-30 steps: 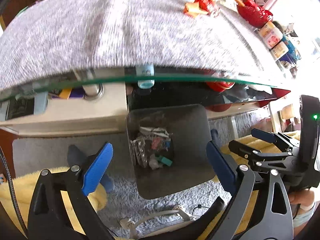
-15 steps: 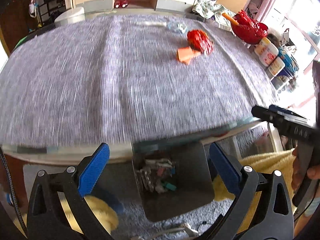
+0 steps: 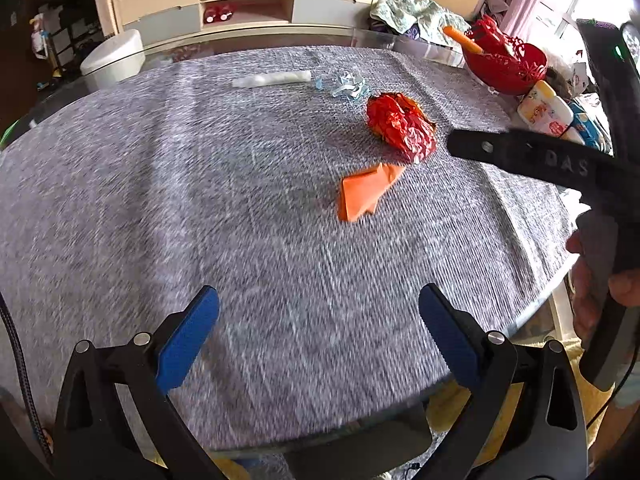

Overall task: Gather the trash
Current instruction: 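Raise both open tools back over the table, then grasp the orange paper with the left tool while the right tool grasps the red-orange wrapper, then carry the orange paper and red wrapper into the bin and open both tools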

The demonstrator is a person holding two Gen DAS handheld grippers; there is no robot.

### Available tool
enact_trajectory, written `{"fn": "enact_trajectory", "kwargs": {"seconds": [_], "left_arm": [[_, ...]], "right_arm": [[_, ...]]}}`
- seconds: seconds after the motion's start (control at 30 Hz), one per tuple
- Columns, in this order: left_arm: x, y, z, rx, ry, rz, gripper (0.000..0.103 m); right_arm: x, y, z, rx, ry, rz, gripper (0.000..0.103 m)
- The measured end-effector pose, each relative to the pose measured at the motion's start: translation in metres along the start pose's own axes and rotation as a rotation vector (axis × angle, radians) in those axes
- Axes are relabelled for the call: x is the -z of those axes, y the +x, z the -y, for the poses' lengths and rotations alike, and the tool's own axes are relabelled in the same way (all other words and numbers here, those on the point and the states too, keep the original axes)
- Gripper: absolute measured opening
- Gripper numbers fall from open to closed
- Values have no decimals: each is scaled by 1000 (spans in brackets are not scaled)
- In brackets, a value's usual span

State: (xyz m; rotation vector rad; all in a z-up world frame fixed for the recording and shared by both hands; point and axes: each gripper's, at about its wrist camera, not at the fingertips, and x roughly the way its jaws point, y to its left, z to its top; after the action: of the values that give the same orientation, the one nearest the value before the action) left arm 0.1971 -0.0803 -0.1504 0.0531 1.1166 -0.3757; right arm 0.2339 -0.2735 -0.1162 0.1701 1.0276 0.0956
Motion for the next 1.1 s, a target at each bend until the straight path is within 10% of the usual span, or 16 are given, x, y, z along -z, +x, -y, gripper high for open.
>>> {"fn": "enact_trajectory", "kwargs": {"seconds": [0.43, 0.73, 1.1], "left_arm": [[-47, 48, 9, 56, 17, -19, 77], [-63, 56, 25, 84, 70, -6, 21], [-38, 23, 18, 71, 57, 13, 19]], "right_arm": [[-29, 49, -5, -64, -19, -26, 65], [-33, 41, -2, -69, -22, -13, 40], [-7, 8, -1, -41, -39, -16, 35]]}}
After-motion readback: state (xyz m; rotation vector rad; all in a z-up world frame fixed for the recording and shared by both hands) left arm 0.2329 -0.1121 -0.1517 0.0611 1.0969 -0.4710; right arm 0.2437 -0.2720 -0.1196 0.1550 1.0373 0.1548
